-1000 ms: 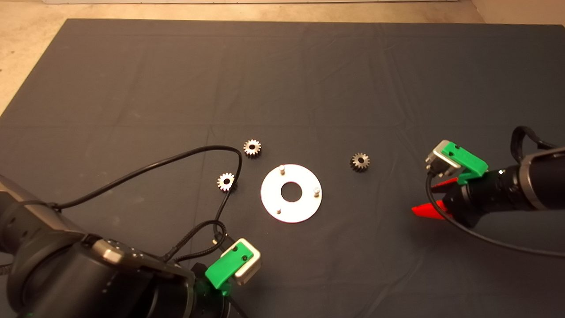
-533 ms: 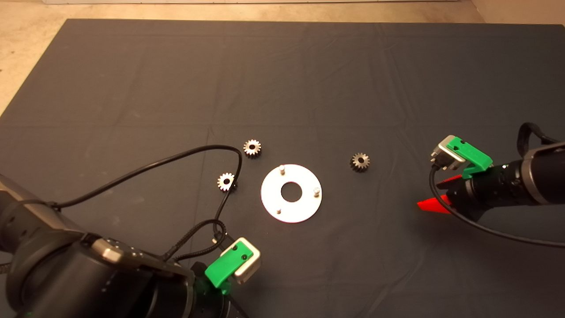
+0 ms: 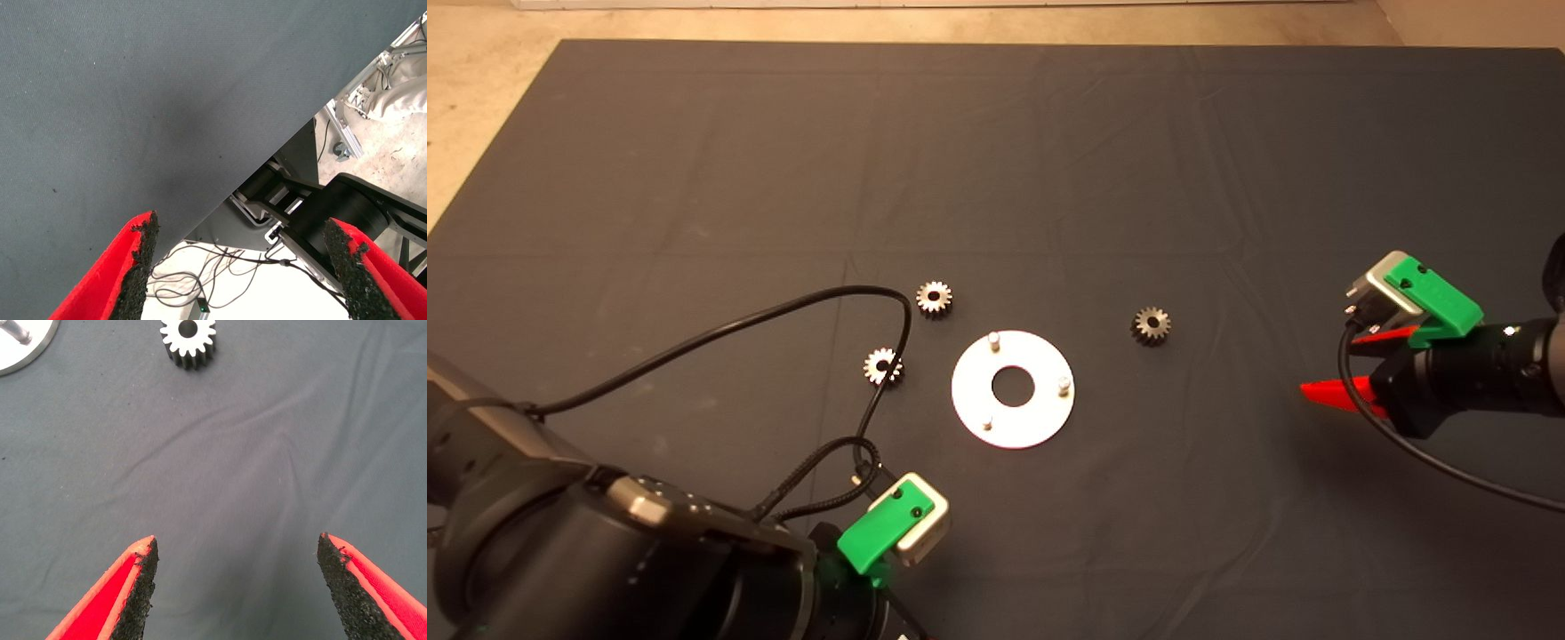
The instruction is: Install three planetary gears onto the carrier pins
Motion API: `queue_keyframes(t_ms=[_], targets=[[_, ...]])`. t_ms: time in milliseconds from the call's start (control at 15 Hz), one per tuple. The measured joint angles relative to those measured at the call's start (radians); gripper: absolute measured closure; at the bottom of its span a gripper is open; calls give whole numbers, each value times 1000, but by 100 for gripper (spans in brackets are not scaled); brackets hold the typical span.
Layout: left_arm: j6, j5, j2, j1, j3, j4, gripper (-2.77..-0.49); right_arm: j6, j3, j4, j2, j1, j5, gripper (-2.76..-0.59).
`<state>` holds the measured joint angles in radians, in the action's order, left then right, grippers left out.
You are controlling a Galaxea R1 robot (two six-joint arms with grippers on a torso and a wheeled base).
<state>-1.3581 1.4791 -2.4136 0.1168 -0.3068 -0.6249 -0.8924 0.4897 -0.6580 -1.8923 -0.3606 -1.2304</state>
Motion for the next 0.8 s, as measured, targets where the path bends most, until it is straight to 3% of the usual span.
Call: queue_keyframes(t_ms=[67,200,267,400,533,667,800], targets=[[-6,0,0,0,0,0,-173,36,40,45,-29,0,-3,-176],[-7,0,-1,0,0,0,-173,115,150,176,-108,0,-18,-176],[-11,0,-2,0,0,0,-173,141,209,217,-155,0,-27,-176],[-12,0,-5,0,0,0,-173,176,316,255,-259,0,-42,-176],[-14,0,-4,0,0,0,-173,191,403,275,-345,0,-64,-176],[-14,1,-5,0,0,0,-173,200,444,285,-415,1,-79,-176],[-14,1,-5,0,0,0,-173,204,473,298,-476,1,-83,-176]])
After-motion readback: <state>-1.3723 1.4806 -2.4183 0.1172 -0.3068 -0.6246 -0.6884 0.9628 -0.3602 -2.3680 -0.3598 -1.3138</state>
